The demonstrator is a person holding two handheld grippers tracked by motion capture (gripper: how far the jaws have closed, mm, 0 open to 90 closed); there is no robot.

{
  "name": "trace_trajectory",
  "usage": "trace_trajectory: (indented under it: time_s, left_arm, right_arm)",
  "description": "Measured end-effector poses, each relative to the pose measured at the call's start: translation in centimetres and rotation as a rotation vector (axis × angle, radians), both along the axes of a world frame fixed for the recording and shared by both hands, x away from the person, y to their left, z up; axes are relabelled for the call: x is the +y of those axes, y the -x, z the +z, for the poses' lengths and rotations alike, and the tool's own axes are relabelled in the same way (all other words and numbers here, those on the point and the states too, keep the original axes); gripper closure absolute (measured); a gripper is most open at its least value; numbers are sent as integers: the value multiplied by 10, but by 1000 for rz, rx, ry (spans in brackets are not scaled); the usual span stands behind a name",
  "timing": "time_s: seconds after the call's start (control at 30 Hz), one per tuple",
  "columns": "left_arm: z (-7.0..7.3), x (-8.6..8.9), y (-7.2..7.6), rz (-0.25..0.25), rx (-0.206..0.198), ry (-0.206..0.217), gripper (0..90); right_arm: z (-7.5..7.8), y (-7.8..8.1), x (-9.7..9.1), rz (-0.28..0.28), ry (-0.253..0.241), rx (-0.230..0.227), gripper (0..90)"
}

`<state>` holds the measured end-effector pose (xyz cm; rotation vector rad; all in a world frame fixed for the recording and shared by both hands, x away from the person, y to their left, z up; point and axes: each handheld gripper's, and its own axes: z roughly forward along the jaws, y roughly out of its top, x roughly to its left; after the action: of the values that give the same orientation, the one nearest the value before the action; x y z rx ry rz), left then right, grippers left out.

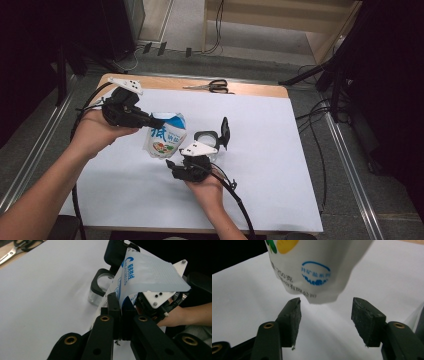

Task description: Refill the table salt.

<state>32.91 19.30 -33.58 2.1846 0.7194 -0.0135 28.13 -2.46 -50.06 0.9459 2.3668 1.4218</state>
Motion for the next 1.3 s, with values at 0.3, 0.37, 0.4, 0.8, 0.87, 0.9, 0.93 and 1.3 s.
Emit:
trace_trajectory:
  time_s: [0.3, 0.37, 0.4, 0.8, 0.87, 0.9, 0.93, 1.3]
  left_arm:
    - [-1, -10, 1, -24, 36, 21, 900]
    - [-2, -11, 1, -29, 43, 28, 900]
    - [-2, -12, 1, -23, 37, 22, 900]
    - [-3, -12, -2, -9, 74, 50, 900]
    - [-3, -12, -2, -8, 80, 52, 900]
    - [-3, -12, -2, -5, 79, 51, 900]
    - [-3, -12, -2, -4, 83, 55, 900]
    - [-5, -11, -5, -9, 59, 71, 899]
  right_arm:
    - [0, 4, 11, -20, -4, -53, 331]
    - [1, 4, 13, -22, -17, -62, 306]
    - [1, 5, 14, -20, -18, -62, 307]
    - [-9, 5, 22, -24, 2, -63, 343]
    - [-9, 5, 22, -35, -3, -78, 388]
    - [-9, 5, 22, -38, -10, -78, 431]
    - [-8, 5, 21, -37, -13, -79, 446]
    - [-6, 4, 19, 1, -93, -19, 557]
